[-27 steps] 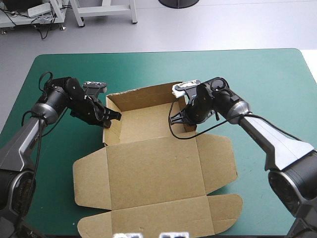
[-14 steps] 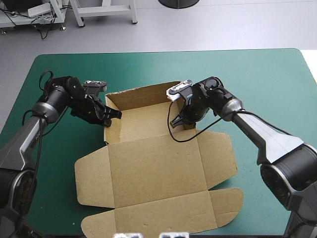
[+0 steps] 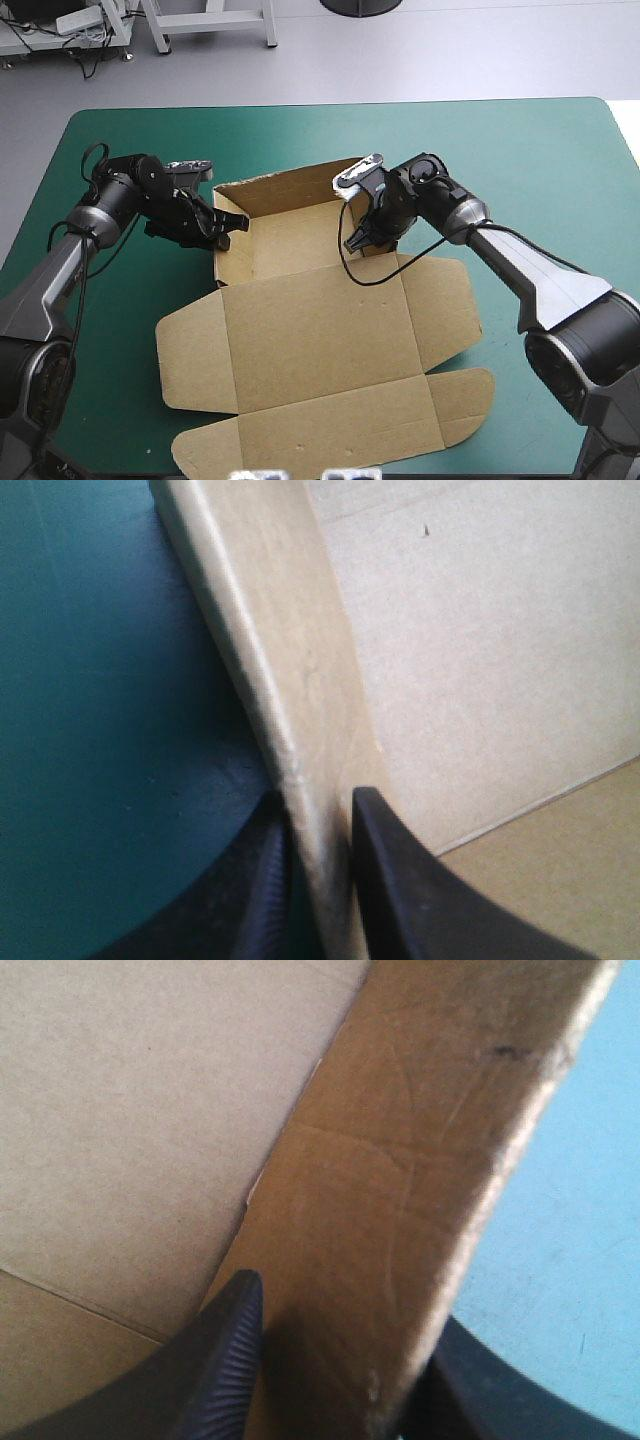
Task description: Fold the box
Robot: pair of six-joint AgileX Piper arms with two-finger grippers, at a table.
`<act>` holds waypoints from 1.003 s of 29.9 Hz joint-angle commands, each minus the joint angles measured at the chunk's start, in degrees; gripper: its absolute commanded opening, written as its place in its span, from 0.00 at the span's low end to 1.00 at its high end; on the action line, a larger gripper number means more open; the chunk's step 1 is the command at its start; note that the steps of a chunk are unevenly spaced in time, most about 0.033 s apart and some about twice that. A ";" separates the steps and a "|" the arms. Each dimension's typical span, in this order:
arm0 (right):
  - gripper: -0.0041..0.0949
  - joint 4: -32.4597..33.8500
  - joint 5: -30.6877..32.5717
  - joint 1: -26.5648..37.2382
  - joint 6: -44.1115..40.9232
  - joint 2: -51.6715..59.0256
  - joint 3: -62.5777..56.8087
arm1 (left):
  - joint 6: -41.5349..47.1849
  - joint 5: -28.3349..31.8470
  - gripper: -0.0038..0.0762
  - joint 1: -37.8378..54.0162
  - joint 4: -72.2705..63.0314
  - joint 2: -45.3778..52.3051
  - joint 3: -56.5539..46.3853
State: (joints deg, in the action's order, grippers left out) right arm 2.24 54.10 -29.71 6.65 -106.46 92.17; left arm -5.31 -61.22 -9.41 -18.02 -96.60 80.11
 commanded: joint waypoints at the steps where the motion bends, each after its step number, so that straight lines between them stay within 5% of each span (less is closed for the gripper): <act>1: 0.43 0.77 -4.81 -0.03 0.63 2.78 1.98 | 0.42 1.10 0.37 -0.43 -2.31 1.84 1.28; 8: 0.43 3.48 -7.19 -0.03 0.34 2.78 1.98 | 2.94 2.60 0.62 -0.43 -2.15 1.84 1.28; 24: 0.43 5.85 -17.35 0.80 -6.65 2.43 1.98 | 3.31 13.96 0.62 0.12 -11.32 1.84 1.28; 30: 0.43 5.58 -17.87 1.69 -6.65 2.53 2.07 | 3.31 12.43 0.62 4.69 -11.34 1.84 1.28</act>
State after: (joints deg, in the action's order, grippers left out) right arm 7.60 39.73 -28.52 0.00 -106.78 92.28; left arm -2.38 -49.38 -6.84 -26.84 -97.34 80.06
